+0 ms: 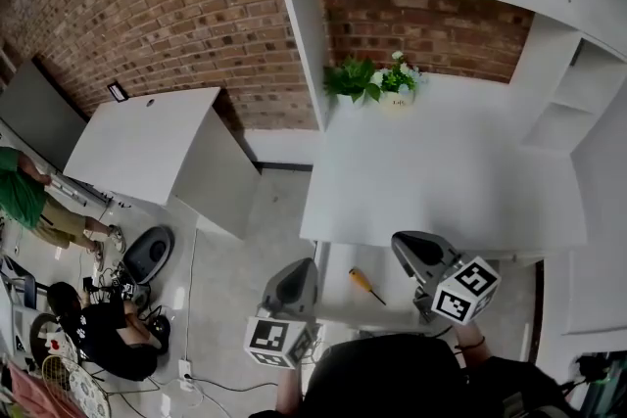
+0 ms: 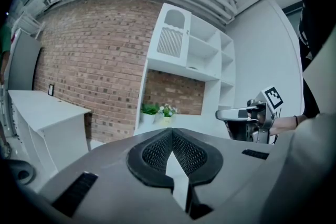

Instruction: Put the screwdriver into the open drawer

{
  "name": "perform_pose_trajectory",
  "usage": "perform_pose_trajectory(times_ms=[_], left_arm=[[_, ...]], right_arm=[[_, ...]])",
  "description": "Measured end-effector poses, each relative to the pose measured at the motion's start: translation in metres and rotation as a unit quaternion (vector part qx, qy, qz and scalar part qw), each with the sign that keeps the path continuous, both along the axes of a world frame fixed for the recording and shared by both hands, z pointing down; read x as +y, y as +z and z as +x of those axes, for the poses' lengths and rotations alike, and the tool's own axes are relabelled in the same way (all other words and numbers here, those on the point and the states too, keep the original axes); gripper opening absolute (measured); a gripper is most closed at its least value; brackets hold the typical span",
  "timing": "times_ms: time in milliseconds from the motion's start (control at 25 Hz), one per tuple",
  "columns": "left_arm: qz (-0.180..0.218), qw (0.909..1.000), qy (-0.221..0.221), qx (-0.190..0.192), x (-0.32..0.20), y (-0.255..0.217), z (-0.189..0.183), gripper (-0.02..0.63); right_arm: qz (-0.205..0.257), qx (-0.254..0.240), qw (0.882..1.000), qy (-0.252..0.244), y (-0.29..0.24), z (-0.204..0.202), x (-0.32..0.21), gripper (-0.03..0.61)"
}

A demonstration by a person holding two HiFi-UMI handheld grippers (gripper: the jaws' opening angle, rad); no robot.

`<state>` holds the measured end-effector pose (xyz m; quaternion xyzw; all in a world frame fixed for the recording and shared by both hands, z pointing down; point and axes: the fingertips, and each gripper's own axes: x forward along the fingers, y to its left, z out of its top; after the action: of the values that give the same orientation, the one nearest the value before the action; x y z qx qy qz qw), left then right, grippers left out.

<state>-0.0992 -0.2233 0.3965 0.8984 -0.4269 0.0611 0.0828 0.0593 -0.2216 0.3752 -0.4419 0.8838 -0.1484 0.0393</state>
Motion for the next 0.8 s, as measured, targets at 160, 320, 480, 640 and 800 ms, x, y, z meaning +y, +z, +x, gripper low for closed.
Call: perform_pose_trajectory(times_ms=[160,320,480,640,800], left_arm=[[0.022,0.9996,-0.016,-0.005,-0.001,-0.012,-0.010,0.009],[0.039,0.9983,-0.042,-0.007,-0.001,-0.023,-0.018,0.008],[0.052,0.9967,-0.060,-0.013,-0.002,-0.029,-0.028,0.009],[0.058,0.9956,-0.072,-0.016,-0.002,-0.034,-0.035,0.009],[0.063,0.9950,-0.074,-0.020,-0.004,-0.035,-0.035,0.009]], right_arm=[[0.027,0.001,0.999,0.030,-0.013,0.013,-0.001,0.020],[0.047,0.002,0.997,0.059,-0.023,0.030,0.000,0.020],[0.058,0.001,0.996,0.073,-0.028,0.039,0.001,0.020],[0.060,0.009,0.995,0.073,-0.028,0.041,0.003,0.015],[0.067,0.009,0.995,0.073,-0.030,0.043,0.001,0.015]])
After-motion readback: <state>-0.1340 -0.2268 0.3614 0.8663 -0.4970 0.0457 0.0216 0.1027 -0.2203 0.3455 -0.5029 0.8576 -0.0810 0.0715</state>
